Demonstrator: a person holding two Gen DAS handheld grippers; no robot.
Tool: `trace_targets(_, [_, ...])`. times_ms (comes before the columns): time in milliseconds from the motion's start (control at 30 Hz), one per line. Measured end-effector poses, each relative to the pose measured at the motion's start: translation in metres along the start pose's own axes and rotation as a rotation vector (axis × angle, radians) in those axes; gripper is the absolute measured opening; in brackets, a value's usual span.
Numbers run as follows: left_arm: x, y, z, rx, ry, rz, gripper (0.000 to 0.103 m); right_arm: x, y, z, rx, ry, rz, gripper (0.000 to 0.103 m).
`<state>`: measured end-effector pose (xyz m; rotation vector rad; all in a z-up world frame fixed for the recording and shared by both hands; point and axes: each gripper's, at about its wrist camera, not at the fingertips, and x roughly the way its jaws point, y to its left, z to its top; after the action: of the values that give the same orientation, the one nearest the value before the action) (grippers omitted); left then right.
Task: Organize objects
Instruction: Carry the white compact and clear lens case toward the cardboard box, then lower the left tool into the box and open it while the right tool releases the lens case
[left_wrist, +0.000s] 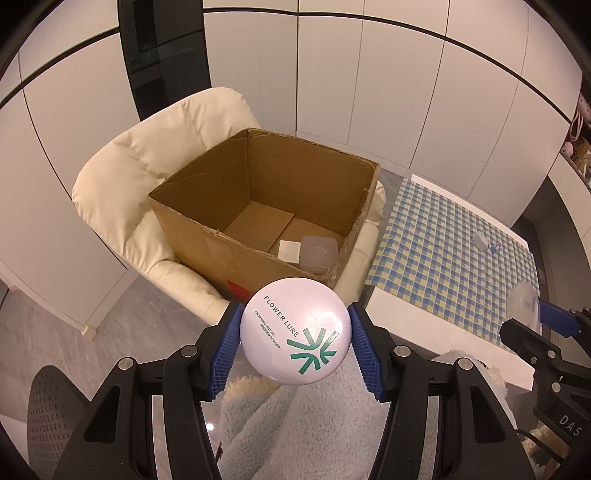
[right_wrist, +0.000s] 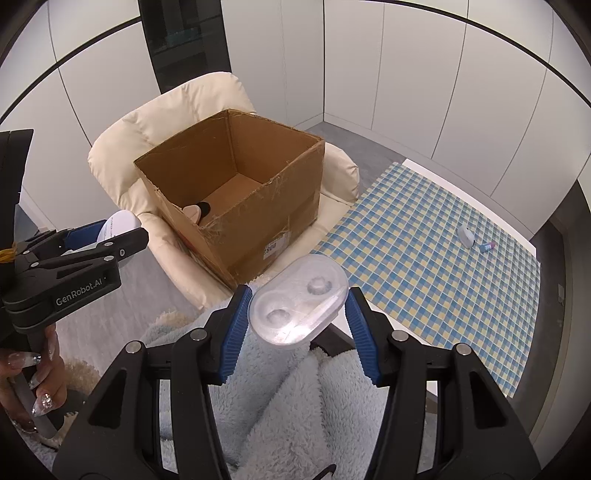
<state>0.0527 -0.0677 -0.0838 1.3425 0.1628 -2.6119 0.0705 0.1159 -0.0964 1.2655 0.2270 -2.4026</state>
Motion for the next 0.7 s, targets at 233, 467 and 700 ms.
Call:
trace_targets(233, [0.0, 0.004, 0.022, -0.006, -0.06, 0.033, 0.058, 0.012, 0.007, 0.018, -0.025, -0.023, 0.005, 0.055])
trace_targets(467, [0.015, 0.017, 0.049, -0.053, -0.087, 0.045, 0.058, 0.035, 0.017, 0.053, -0.074, -0.061, 0.016, 0.055])
trace_targets(700, [0.042, 0.037, 0.076, -0.104, -0.086, 0.074, 0.058, 0.067, 0.032, 0.09, -0.101, -0.058, 0.039, 0.055])
